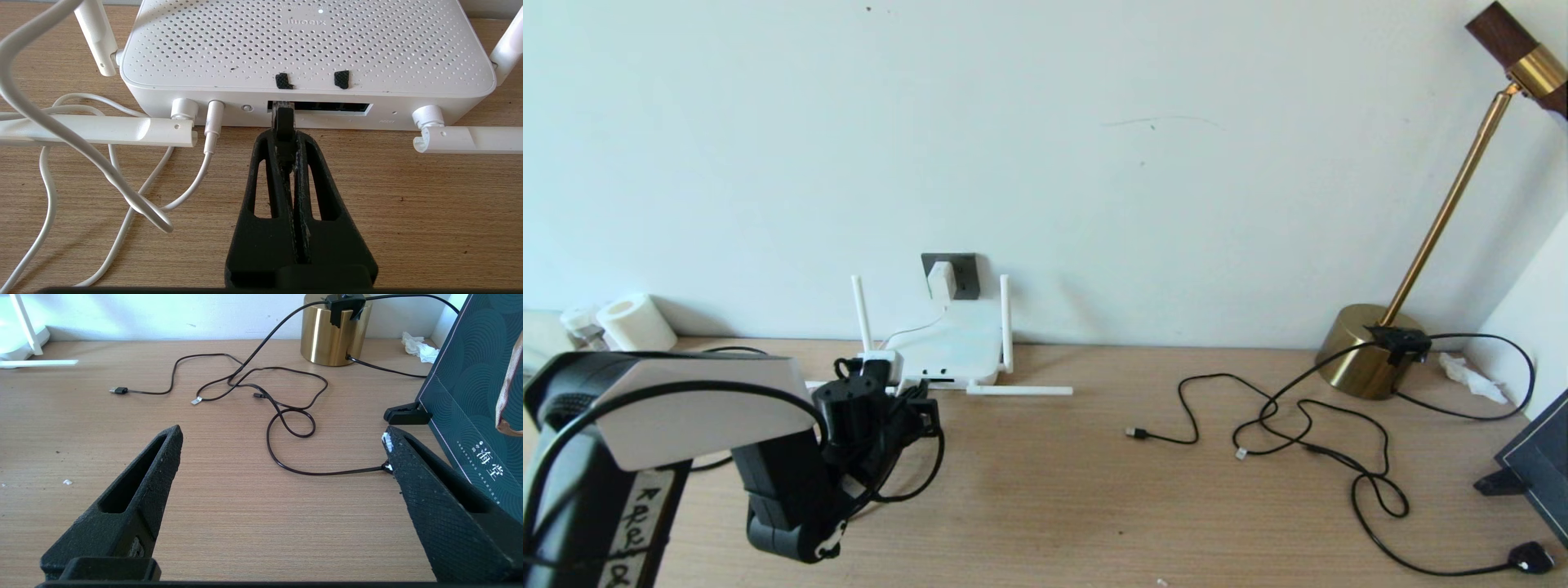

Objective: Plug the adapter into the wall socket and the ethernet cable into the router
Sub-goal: Plug cable into router interface

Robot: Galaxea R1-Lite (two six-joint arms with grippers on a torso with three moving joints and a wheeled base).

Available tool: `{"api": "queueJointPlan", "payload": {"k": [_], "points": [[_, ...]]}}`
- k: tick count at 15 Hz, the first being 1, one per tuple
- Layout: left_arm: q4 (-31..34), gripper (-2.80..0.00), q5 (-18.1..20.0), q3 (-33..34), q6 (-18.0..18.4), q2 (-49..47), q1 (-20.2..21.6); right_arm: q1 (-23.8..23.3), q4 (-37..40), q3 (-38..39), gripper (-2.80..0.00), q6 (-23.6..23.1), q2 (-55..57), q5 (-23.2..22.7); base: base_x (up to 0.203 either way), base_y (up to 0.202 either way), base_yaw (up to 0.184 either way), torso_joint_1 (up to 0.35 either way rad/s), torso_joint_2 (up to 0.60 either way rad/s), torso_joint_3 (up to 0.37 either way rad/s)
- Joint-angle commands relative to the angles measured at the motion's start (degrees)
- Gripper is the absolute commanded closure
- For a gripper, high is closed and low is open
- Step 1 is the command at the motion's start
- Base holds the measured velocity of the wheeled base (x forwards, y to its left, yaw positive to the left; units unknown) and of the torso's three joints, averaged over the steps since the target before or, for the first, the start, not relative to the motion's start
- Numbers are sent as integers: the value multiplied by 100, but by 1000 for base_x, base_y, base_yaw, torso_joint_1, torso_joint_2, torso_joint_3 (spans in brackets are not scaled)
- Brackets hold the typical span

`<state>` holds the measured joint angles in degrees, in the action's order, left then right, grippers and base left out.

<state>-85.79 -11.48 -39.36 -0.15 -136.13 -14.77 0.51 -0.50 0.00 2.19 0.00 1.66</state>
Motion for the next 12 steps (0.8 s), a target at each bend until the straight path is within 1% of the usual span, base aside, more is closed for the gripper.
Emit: {"api": "queueJointPlan", "payload": {"k": [1,12], "points": [[-52,0,-12,7,-2,-5,1,2,-3,0,-280,0,0,1,0,0,0,0,0,0],[-52,0,-12,-1,-2,-36,1,2,-3,0,-280,0,9,1,0,0,0,0,0,0]]}}
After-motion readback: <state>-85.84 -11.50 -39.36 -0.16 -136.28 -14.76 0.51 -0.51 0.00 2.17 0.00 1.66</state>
